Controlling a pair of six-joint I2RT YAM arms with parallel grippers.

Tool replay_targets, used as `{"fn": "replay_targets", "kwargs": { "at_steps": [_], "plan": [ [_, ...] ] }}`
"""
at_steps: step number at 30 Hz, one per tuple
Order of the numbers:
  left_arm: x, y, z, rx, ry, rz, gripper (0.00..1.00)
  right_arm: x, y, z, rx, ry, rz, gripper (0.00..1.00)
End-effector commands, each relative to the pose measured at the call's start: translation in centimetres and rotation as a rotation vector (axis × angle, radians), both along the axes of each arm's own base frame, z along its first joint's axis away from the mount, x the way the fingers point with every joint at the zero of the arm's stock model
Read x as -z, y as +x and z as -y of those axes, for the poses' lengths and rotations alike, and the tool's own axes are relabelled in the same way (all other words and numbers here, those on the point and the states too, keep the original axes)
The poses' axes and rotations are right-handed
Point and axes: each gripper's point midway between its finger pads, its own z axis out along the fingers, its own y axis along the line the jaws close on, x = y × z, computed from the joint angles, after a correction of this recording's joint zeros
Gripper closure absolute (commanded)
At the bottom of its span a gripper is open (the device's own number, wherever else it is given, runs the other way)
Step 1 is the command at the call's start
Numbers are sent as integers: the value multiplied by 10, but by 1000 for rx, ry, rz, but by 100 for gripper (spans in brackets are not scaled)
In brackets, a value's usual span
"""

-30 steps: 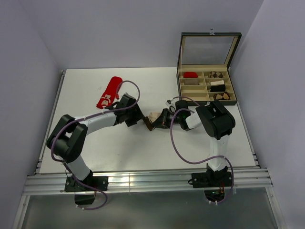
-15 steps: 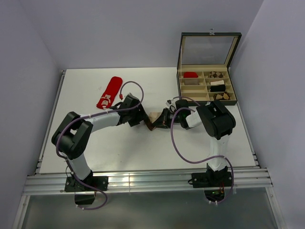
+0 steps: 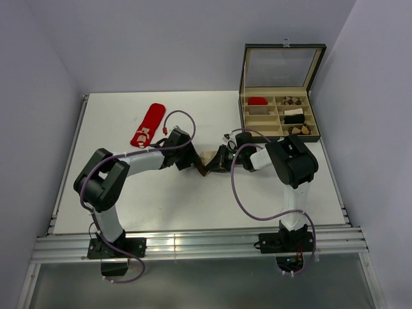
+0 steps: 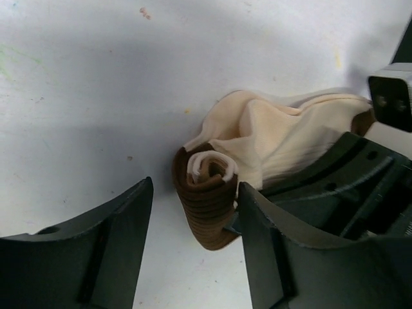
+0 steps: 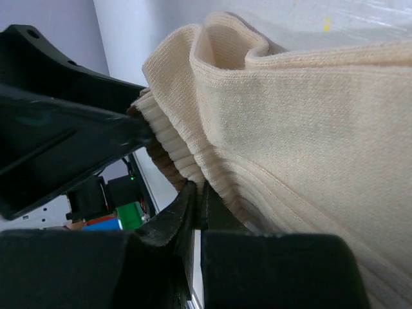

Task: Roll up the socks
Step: Roll the sock at the center of the board.

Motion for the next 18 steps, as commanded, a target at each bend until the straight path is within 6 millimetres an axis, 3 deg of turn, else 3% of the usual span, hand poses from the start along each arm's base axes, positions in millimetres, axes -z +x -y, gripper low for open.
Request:
{"fn": "replay_targets", "kwargs": {
  "at_steps": [1,8,12,15,18],
  "plan": [
    [2,3,3,6,26,-5,42,42,-13,13,32,-155,-63,100],
    [23,-11,-13,-11,98,-76,65,43,-11,14,36,-171,-57,100],
    [33,-19,-20,-2,145,-116,85,41,-11,15,30,-193,-29,97],
    [38,-20,-25,12,196,-139,99,32,-9,12,14,-204,32,88],
    [37,-22,-32,30,244,-153,100,11,-6,10,3,-228,157,73]
  ]
}}
